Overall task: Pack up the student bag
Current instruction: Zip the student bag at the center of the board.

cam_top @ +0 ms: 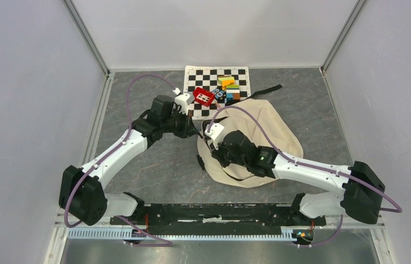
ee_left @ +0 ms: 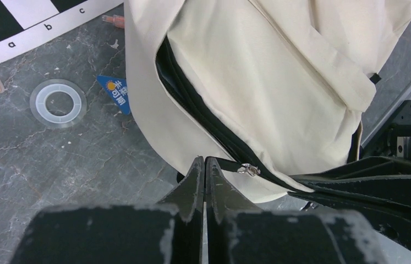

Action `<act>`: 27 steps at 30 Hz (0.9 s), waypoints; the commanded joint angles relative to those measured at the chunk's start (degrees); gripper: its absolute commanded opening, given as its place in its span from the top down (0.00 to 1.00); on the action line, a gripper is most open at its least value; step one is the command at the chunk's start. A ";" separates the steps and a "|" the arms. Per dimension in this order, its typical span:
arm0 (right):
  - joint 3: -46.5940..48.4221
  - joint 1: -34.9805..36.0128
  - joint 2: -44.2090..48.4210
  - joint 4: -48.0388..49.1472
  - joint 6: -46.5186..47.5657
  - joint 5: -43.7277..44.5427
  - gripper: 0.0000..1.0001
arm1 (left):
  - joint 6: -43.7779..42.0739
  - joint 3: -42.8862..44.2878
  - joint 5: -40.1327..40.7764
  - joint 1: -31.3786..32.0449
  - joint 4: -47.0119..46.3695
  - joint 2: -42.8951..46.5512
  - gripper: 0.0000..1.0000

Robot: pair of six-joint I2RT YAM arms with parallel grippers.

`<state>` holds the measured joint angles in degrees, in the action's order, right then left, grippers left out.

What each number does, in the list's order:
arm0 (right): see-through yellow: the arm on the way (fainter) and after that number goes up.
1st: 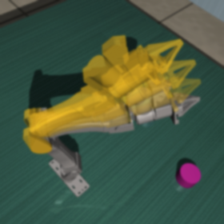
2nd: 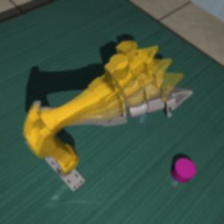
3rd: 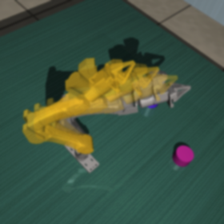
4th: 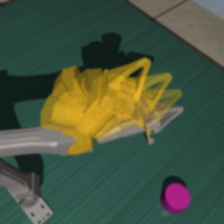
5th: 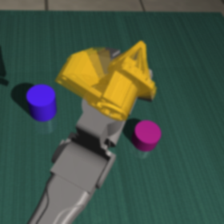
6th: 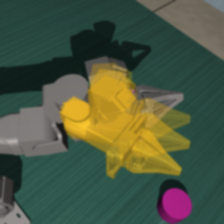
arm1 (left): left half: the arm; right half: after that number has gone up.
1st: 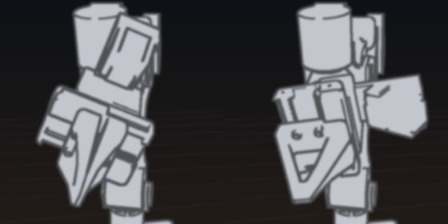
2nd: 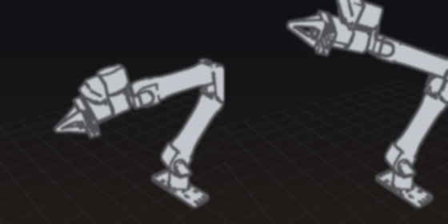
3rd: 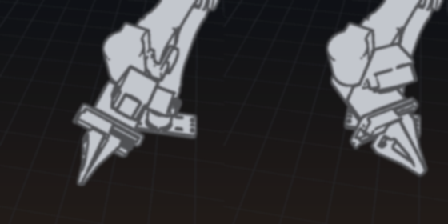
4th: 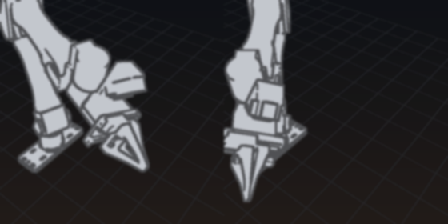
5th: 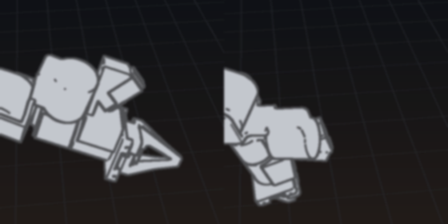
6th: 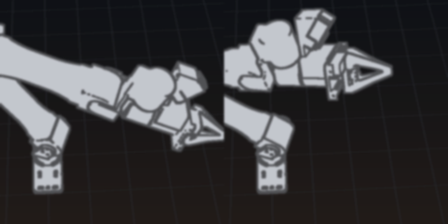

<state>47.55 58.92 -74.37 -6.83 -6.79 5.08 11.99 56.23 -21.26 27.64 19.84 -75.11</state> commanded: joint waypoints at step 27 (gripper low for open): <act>0.64 9.33 4.28 -19.89 4.84 -22.21 1.00 | 1.02 -1.02 9.57 -3.27 -5.99 3.21 0.98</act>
<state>46.19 64.90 -69.19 -19.05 -2.22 -4.38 12.67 54.76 -17.78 26.00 19.68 -73.65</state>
